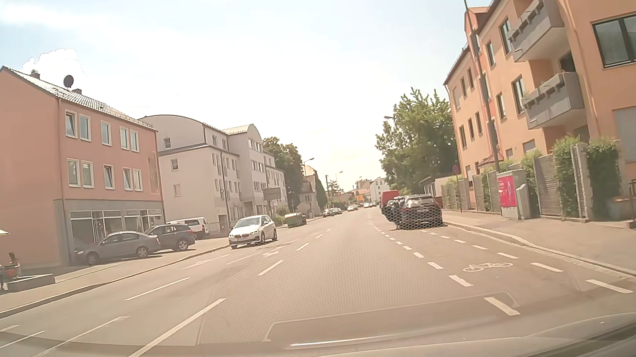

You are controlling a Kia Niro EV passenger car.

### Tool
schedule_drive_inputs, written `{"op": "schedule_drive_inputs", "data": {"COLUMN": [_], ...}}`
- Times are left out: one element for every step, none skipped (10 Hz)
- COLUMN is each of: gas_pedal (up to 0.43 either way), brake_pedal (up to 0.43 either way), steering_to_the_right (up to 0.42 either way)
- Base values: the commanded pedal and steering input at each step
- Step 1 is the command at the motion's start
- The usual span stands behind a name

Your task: Follow the waypoints while adhering to traffic rules and regulations

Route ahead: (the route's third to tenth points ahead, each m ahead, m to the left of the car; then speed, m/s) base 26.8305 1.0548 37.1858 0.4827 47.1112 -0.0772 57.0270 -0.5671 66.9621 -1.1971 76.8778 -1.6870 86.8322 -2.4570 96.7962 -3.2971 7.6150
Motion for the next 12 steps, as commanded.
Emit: {"op": "schedule_drive_inputs", "data": {"gas_pedal": [0.157,0.15,0.15,0.15,0.15,0.15,0.15,0.15,0.15,0.15,0.15,0.15], "brake_pedal": [0.0,0.0,0.0,0.0,0.0,0.0,0.0,0.0,0.0,0.0,0.0,0.0], "steering_to_the_right": [-0.009,-0.01,-0.012,-0.012,-0.013,-0.012,-0.013,-0.013,-0.012,-0.01,-0.009,-0.007]}}
